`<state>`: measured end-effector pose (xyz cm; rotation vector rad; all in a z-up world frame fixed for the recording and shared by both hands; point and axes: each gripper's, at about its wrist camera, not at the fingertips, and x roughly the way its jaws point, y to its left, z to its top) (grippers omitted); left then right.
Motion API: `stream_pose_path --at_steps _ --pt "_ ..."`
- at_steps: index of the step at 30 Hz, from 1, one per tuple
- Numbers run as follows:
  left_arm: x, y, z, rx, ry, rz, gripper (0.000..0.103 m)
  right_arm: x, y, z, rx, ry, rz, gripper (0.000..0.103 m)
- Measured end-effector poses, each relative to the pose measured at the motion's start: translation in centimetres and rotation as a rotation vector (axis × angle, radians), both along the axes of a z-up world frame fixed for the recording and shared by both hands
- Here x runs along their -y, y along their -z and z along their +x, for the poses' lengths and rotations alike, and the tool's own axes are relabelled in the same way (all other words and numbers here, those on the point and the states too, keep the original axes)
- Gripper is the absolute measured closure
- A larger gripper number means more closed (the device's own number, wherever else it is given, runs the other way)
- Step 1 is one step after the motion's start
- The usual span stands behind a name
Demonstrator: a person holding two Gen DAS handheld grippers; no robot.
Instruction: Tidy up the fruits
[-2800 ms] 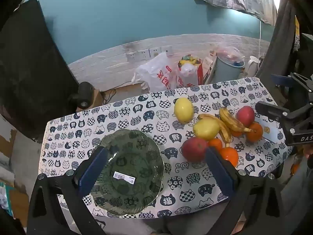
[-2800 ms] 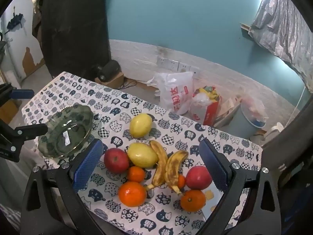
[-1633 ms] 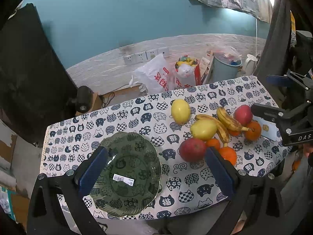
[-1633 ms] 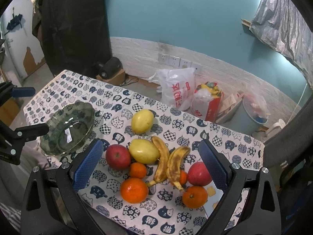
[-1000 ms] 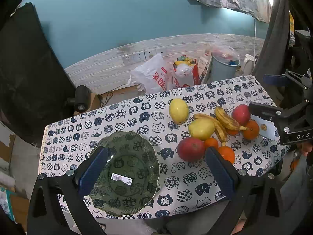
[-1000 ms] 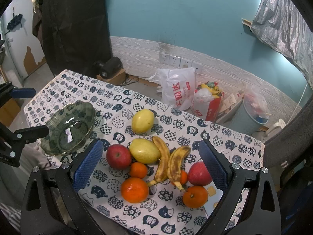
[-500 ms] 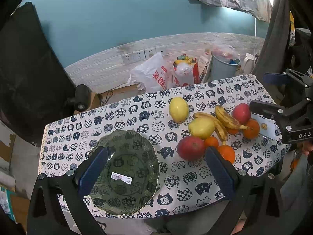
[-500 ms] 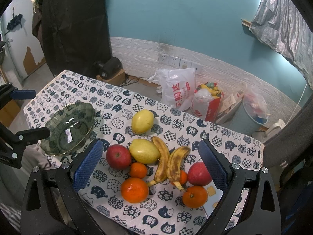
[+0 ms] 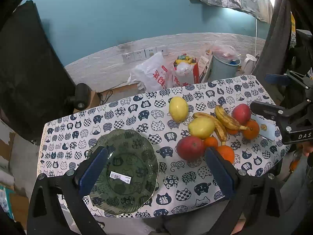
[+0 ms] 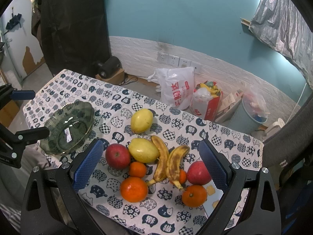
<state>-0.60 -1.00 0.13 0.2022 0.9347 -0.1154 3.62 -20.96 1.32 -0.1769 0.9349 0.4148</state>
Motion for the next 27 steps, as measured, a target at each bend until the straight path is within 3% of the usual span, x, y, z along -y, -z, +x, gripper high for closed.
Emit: stream_pose_path --at_steps 27 --pt "0.26 0.75 -0.16 -0.017 -0.009 -0.021 0.002 0.45 0.0 -0.17 -0.005 0.003 -0.01 0.006"
